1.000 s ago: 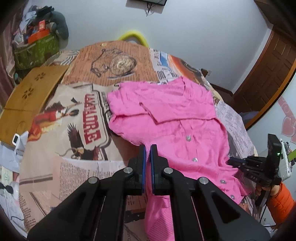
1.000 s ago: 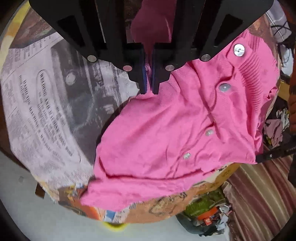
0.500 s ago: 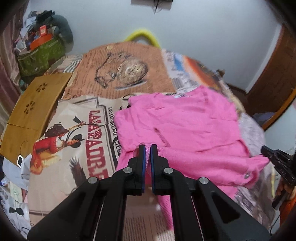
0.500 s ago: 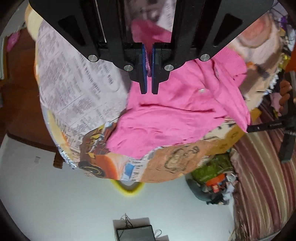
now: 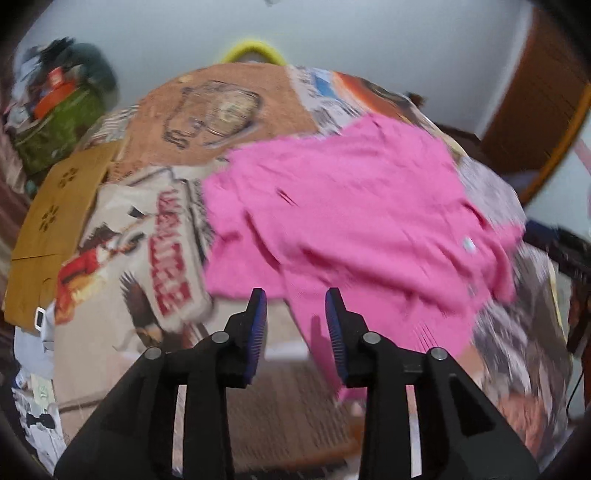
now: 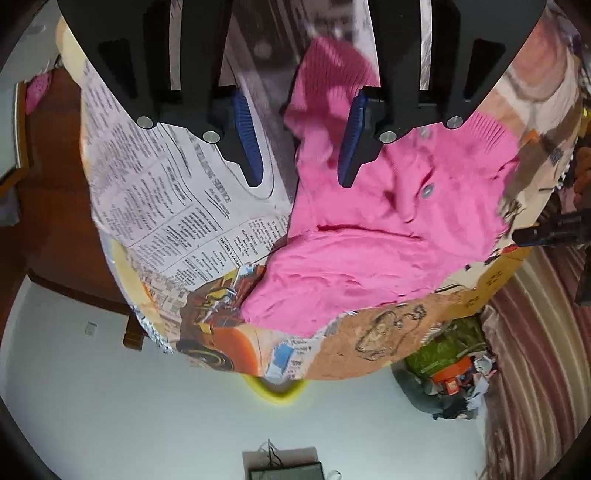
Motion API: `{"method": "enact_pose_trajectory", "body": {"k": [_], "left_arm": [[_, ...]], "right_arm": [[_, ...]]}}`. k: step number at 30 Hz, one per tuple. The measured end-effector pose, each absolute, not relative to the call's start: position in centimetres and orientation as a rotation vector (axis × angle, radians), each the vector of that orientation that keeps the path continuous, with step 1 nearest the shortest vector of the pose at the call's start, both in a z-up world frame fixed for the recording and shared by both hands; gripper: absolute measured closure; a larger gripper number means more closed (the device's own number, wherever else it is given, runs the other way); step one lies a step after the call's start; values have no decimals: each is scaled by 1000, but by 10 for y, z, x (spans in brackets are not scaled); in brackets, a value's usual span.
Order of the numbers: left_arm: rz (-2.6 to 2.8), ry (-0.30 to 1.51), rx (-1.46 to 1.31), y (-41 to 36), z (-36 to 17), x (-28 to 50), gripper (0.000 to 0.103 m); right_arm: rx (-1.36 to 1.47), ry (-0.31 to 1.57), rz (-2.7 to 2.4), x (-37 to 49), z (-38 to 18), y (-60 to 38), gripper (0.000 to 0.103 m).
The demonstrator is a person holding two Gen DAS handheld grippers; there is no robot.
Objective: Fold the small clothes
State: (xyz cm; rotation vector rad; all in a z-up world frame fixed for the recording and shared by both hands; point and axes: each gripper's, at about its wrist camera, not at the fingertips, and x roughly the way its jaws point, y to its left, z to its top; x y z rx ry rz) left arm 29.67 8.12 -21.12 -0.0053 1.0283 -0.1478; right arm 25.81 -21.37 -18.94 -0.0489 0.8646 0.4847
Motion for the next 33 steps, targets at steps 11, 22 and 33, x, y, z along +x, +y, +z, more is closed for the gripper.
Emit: {"method": "enact_pose_trajectory", "body": {"k": [11,22,33], "left_arm": [[-221,1122,78,41,-255,291,69],[-181,1081,-13,60,-243,292,100],[-159,940,-191,101,-168,230,101]], "right_arm": [[-75,974,537,223,-223,-211,58],[-51,1033,568,234,-238,-199,97],[53,878,565,206,-177,-225,97]]}}
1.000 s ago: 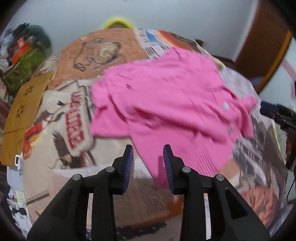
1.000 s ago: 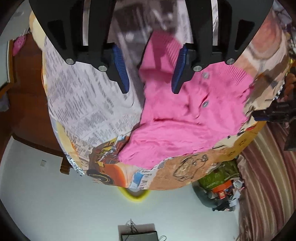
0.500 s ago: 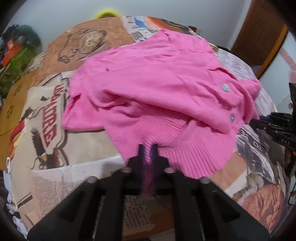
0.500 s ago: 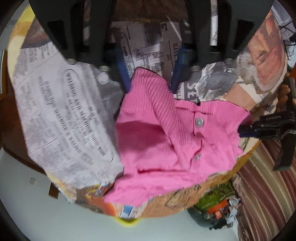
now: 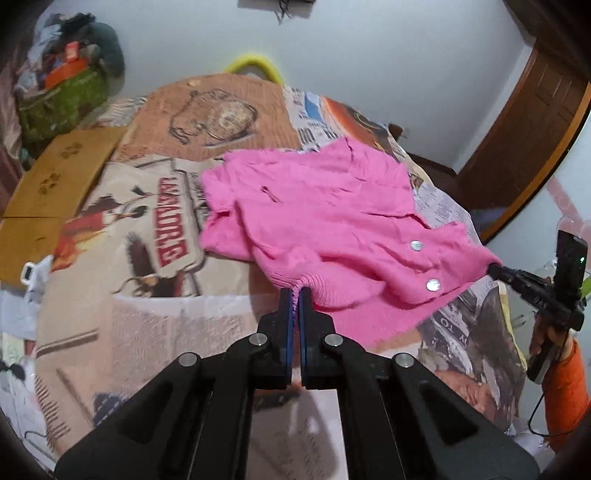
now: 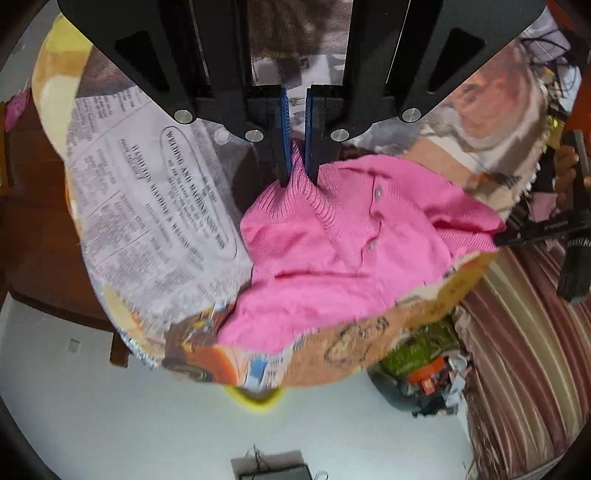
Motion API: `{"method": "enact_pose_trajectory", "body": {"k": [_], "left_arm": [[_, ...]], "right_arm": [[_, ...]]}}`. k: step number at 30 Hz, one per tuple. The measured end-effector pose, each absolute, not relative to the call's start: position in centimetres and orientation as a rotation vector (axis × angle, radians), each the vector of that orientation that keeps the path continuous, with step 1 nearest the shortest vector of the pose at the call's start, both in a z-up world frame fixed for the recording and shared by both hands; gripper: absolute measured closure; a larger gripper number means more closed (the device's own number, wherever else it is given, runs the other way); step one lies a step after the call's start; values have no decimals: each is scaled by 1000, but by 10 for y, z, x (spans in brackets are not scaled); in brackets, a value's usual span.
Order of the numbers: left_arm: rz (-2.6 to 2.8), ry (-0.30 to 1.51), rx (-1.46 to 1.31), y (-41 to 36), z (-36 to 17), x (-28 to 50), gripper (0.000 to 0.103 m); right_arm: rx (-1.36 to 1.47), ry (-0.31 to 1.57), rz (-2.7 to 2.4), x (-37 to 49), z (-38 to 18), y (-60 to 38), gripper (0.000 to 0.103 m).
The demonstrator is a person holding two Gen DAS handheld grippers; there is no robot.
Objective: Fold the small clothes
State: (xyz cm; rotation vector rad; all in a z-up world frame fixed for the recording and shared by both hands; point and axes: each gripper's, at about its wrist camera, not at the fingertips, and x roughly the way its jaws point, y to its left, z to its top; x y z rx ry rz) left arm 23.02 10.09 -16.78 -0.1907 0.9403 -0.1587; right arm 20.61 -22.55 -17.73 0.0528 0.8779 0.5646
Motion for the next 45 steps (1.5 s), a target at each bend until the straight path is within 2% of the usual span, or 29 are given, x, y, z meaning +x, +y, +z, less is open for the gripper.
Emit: {"method": "enact_pose_trajectory", "body": {"k": [6,15,20,23,25,27,38,39,40,41,42,45], "left_arm": [[-87,985,-238,126,-179,202,101],[-25,1095,-271,149,-225,157,101],[-1,1076,-190,141,-217,149,100],[-23,1032,-139,131,-199,150,90],[-47,1013,-114,122,-191,155,77],[-78,1008,-78,109,-190,160,71],[-208,1097,48,47,-229,189,64],[-209,1101,29,48,-230,192,66],[-213,1105,3,50,-230,194,84],[-218,1112,-27,54,-230,196,97],[-210,1120,-50,57,-231,198,101],[-192,1102,-107,67,-227,197,101]], "right_arm": [[78,859,569,197,-167,-229,98],[87,975,561,175,-201,-237,97],[76,1035,564,169,-209,-235,94],[75,1019,547,168,-204,-236,86],[73,995,546,165,-200,-236,78],[67,982,549,164,-197,-235,73],[100,1014,563,159,-208,-233,71],[102,1015,561,159,-209,-233,71],[103,1016,560,158,-209,-233,71],[102,1016,558,158,-210,-233,71],[102,1015,556,157,-210,-234,71],[109,1013,555,156,-210,-235,71]]}}
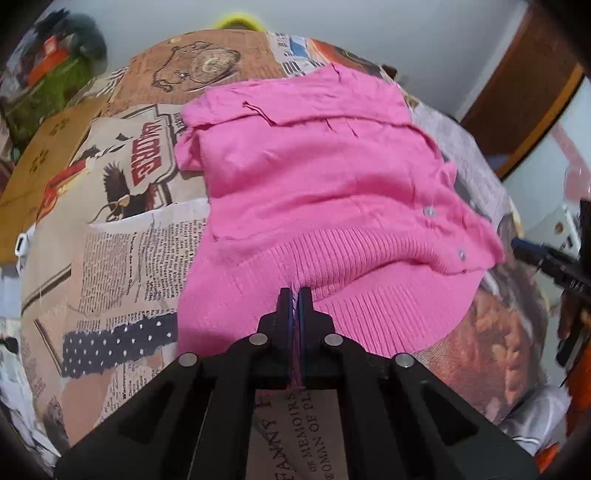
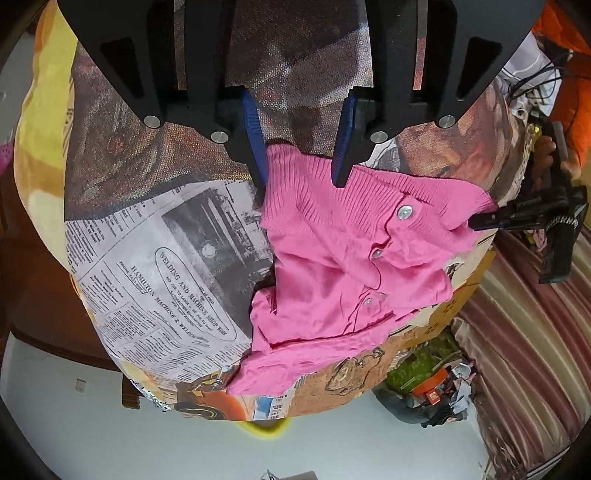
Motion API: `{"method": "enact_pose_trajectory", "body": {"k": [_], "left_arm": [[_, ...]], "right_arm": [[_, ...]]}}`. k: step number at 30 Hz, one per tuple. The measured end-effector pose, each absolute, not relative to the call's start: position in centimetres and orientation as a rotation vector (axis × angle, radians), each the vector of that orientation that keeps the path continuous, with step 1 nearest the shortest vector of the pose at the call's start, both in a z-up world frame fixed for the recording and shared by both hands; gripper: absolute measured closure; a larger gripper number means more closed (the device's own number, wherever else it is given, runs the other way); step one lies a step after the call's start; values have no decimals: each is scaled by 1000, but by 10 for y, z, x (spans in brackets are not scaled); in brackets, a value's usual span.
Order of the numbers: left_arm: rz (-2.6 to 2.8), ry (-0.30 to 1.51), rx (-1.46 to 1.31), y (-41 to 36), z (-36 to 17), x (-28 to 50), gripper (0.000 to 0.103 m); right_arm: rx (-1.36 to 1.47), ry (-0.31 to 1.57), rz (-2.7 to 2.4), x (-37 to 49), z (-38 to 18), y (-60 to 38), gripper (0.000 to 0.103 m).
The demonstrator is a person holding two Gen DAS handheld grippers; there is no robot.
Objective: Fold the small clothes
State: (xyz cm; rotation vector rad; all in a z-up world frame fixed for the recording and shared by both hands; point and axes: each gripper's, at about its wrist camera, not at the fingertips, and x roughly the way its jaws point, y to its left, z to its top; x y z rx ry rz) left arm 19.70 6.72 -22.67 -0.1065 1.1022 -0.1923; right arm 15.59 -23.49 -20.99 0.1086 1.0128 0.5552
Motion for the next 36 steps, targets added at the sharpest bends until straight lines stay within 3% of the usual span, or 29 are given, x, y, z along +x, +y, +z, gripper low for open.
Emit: {"method": "enact_pose_trajectory", "body": {"k": [12,23,26,30,33,36], "left_arm": [[-101,906,-211,111,-158,160,102],[-55,1080,-341,147,-220,141,101],[-55,1078,-340,147,-222,139,97],[-45,1046,-343,153,-213,137,83],[-39,1034,-352,159,-210,140,78],[-40,1041,-344,157,-211,145,74]], "right_arm": [[81,1011,557,154,-207,-230,71],[64,1037,577,158,-216,-215,71],[47,1060,568,163,-225,-210,71],[91,1096,606,169,-237,-206,72],[107,1089,643,166,-236,-204,95],[96,1059,645,161,-229,-203,96]]}}
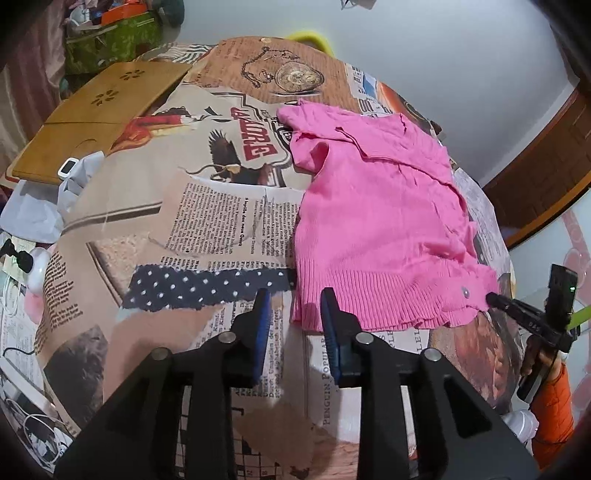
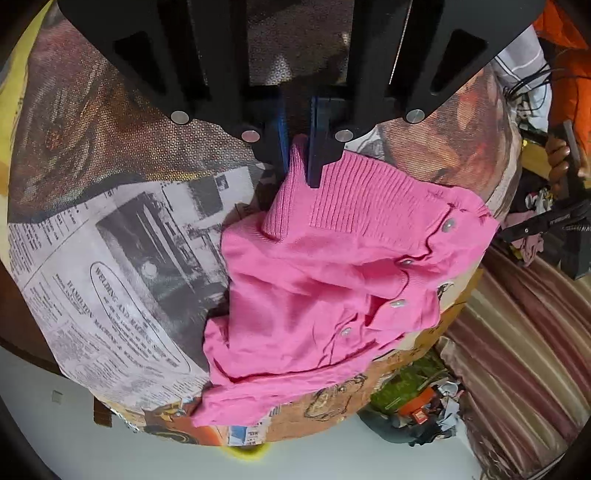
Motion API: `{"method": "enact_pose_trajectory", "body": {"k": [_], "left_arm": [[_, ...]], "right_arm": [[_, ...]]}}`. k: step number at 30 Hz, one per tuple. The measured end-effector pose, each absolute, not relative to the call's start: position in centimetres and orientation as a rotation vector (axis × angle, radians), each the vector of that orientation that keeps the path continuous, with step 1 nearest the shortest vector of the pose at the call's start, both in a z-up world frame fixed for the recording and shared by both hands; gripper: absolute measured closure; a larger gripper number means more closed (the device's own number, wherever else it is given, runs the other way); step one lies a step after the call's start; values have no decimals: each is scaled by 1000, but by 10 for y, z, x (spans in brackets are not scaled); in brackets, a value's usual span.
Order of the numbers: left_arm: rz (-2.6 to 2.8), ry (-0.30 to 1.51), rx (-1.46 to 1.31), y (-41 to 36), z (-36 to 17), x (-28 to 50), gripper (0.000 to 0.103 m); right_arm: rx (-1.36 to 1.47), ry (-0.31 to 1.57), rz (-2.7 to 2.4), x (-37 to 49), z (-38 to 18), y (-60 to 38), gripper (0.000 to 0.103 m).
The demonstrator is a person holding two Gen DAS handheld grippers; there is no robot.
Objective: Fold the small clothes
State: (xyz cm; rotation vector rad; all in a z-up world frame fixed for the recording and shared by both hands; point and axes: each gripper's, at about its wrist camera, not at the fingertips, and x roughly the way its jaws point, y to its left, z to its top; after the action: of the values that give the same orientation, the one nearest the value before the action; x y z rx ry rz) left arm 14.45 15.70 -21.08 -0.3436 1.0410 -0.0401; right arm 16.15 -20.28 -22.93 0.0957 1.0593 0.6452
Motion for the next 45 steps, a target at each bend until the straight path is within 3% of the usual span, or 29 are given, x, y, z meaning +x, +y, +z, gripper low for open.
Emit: {"method": "enact_pose_trajectory", "body": {"k": [5,9,15,17,18,19,27,39,45], "left_arm": [[-56,1061,-316,145,-215,154,73],[-64,1074,-305,140,-220,161,65],[-135,1116,-327,122,-237,164,64],[-160,1108,-326,117,-236,165,75],[-187,1111,-348,116,-236,165,90],[-211,1121,-371,115,-237,167,94],[-175,1043,-294,110,-213,167,97],[-136,730,-261,126,-96,201,97],[-85,713,-290,143,-87,252,97]], "right_arm": [[101,989,628,156,-210,-214,97],[130,944,595,150,-192,-235,98],[153,920,569,135,-183,-254,98],[146,926,564,135,-186,-253,98],[143,930,563,136,-188,-253,98],[142,933,563,137,-189,-251,98],[143,890,589,144,-179,-241,98],[113,690,610,184,-115,-223,98],[101,623,592,218,-97,-213,98]]}}
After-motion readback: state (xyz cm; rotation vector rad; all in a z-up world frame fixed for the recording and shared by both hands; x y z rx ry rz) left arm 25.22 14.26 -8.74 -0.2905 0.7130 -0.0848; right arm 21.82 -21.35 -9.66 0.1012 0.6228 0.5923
